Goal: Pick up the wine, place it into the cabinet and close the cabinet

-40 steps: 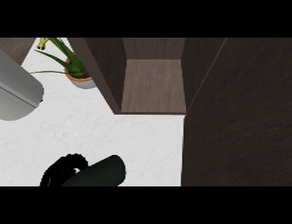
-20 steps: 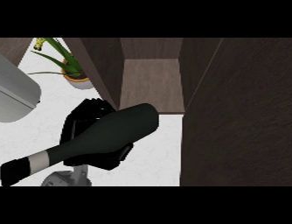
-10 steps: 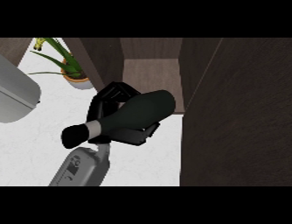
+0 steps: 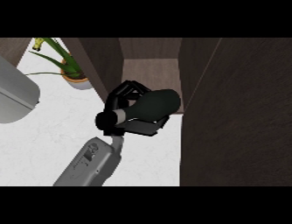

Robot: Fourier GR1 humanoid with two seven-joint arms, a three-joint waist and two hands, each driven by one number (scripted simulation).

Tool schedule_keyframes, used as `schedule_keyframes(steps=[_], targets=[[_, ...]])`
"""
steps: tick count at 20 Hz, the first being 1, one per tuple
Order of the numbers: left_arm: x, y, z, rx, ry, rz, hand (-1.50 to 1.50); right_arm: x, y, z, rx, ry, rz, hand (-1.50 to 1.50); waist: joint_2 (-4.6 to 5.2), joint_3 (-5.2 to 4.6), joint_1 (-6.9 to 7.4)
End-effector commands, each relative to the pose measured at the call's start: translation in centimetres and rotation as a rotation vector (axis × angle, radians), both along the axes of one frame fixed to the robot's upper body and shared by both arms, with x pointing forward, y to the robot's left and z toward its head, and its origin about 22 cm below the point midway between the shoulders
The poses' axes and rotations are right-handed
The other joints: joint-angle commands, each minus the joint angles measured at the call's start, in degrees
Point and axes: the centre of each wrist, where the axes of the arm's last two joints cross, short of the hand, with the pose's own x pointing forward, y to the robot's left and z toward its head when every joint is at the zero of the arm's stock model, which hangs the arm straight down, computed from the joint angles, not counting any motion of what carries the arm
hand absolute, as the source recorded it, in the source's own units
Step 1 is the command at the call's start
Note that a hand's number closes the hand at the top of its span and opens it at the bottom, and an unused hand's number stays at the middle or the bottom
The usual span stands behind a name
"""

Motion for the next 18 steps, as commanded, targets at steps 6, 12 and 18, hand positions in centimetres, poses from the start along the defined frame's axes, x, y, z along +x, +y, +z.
schedule_keyframes(steps=[6,12,18], targets=[[-0.1,-0.4,-2.8,0.013,0.054,0.036,1.5,0.4,0.5,-0.1,0.001,0.003,0.012,-1.5,-0.04,0.0,0.25],[1.2,0.7,-6.2,0.011,0.083,0.053,1.5,0.8,-0.8,-0.1,0.004,0.004,-0.003,-1.5,0.1,-0.01,-0.13],[1.7,0.8,-6.8,-0.086,0.073,0.079,1.5,1.9,-0.7,0.1,-0.004,0.019,0.015,-1.5,0.14,-0.03,-0.31]])
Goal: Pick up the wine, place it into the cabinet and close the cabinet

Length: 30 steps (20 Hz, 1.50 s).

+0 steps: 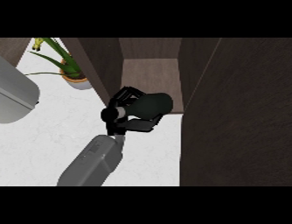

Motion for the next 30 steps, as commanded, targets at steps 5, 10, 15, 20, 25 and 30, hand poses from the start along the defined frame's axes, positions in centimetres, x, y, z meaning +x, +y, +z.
schedule_keyframes(steps=[5,10,15,20,25,30], targets=[[0.0,-0.2,-1.7,-0.108,0.026,-0.026,1.5,-0.8,0.7,0.0,0.005,0.008,0.003,-1.5,0.01,-0.02,-0.4],[2.2,-0.3,-0.4,-0.083,0.028,-0.041,1.5,0.8,1.1,-0.3,0.004,-0.014,-0.003,-1.5,0.0,0.0,-0.1],[3.9,0.4,-0.1,-0.085,0.023,-0.039,1.5,-2.2,0.8,0.2,0.03,0.0,0.025,-1.5,-0.02,0.0,-0.29],[5.6,0.2,1.0,-0.137,0.026,-0.049,1.5,-0.3,0.7,-1.0,0.026,0.011,0.015,-1.5,0.2,-0.01,-0.78],[5.6,-1.3,2.2,-0.122,0.032,-0.04,1.5,-1.3,1.3,-1.8,0.021,0.006,0.021,-1.5,0.08,0.0,-0.95],[7.1,0.2,2.0,-0.084,0.045,-0.01,1.5,1.2,0.8,0.4,0.014,-0.007,0.019,-1.5,0.43,-0.03,-1.23]])
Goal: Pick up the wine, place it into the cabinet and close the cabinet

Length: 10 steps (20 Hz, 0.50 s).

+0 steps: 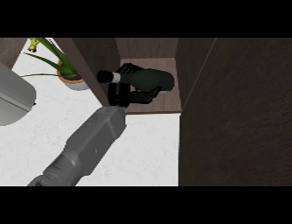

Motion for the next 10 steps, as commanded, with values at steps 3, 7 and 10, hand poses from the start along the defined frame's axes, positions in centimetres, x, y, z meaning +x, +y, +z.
schedule_keyframes(steps=[3,7,10], targets=[[0.8,0.4,0.2,0.058,0.055,0.031,1.5,0.2,-0.9,-1.7,-0.007,0.008,0.015,-1.5,0.14,0.01,-0.49],[0.7,1.2,-0.7,0.061,0.072,0.056,1.5,0.8,-0.6,-0.1,0.007,-0.002,0.031,-1.5,0.3,-0.03,-0.81],[-0.5,1.9,-2.5,0.068,0.054,0.08,1.5,0.7,0.4,0.1,0.004,-0.017,0.048,-1.5,0.56,-0.06,-1.74]])
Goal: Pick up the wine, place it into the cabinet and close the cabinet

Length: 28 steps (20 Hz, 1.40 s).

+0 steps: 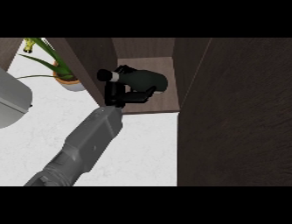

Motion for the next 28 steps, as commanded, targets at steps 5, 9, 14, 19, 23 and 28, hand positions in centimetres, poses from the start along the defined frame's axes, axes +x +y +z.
schedule_keyframes(steps=[5,9,14,19,23,28], targets=[[0.1,1.1,-0.6,-0.04,-0.018,0.078,1.5,0.2,-0.2,0.5,-0.007,-0.007,-0.005,-1.5,0.15,-0.02,-0.06],[-0.4,1.4,-1.3,-0.012,-0.104,0.131,1.5,-0.2,0.7,1.7,-0.011,-0.013,-0.003,-1.5,0.08,-0.05,-0.02],[0.6,2.2,-0.2,0.004,-0.173,0.093,-1.5,-0.1,-1.4,0.2,-0.022,-0.011,-0.015,-1.5,-0.32,0.04,1.4],[0.5,2.5,0.1,-0.001,-0.22,0.082,-1.5,-1.3,-0.4,0.2,-0.023,-0.001,-0.027,-1.5,-0.8,0.05,2.31],[-0.7,1.1,-0.8,0.01,-0.235,0.065,-1.5,-0.7,0.1,0.5,-0.025,-0.006,-0.021,-1.5,-1.1,0.06,3.43],[-2.8,0.0,-0.9,0.027,-0.23,-0.022,-1.5,-1.4,-0.3,0.3,-0.031,0.027,-0.05,-1.5,-1.72,0.12,4.92]])
